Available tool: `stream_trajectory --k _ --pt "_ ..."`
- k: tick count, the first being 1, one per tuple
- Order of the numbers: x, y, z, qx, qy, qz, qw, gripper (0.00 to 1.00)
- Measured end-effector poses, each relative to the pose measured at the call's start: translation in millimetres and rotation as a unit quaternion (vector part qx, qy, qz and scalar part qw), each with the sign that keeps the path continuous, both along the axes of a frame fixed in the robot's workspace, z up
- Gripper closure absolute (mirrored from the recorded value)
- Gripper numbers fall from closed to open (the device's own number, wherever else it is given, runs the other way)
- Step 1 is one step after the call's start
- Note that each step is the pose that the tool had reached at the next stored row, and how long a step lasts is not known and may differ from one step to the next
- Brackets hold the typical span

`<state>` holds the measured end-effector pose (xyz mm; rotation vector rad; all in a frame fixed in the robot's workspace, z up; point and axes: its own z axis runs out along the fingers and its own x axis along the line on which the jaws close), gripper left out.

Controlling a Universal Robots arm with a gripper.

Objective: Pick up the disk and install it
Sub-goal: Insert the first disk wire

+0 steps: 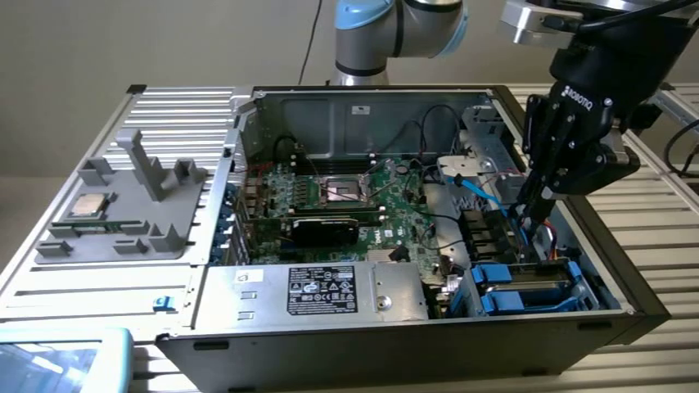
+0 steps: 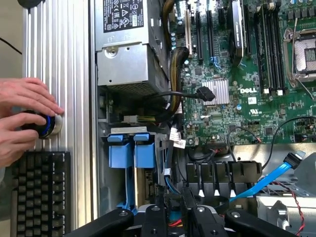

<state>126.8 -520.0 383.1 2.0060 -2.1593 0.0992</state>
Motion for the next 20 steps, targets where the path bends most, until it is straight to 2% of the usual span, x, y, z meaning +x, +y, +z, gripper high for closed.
stream_trajectory --k 6,7,8,20 --pt "0.0 -0.5 0.0 0.0012 0.0002 0.000 1.0000 0.75" --pt "0.0 -0.6 0.0 0.0014 0.0002 0.000 1.0000 0.77" --pt "0.0 -0.6 0.0 0.0015 0.0002 0.000 1.0000 0.84" --pt "0.0 -0.7 0.0 0.0025 0.0003 0.000 1.0000 0.84"
